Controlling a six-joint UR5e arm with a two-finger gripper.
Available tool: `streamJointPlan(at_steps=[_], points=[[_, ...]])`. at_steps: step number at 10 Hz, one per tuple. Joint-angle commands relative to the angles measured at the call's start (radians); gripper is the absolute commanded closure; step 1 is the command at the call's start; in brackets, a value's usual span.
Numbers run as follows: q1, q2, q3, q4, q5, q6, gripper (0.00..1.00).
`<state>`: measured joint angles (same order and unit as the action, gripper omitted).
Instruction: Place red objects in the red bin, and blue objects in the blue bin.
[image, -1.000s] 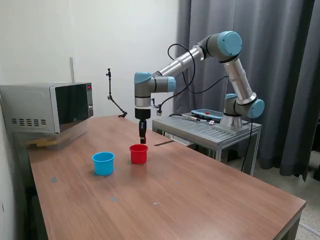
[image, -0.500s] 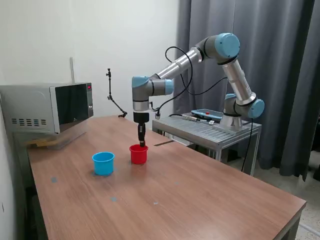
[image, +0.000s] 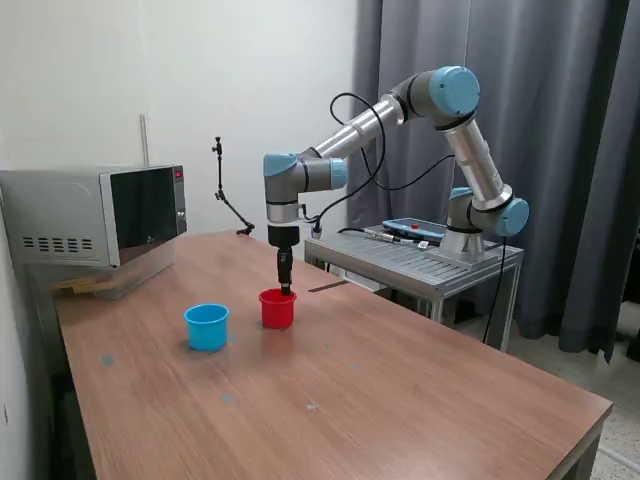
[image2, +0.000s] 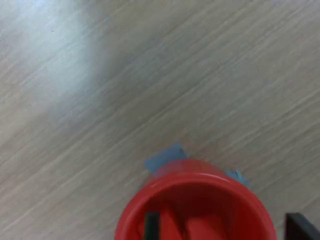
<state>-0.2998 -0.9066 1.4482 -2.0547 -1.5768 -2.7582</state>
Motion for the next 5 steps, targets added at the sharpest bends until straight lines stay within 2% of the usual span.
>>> streamJointPlan(at_steps=[1, 3, 5], points=[[0.004, 0.0, -0.002, 0.001, -0.002, -0.001, 0.0], [0.005, -0.014, -0.003, 0.002, -0.008, -0.003, 0.0], [0.008, -0.093, 0.0, 0.028, -0.003, -0.026, 0.0]])
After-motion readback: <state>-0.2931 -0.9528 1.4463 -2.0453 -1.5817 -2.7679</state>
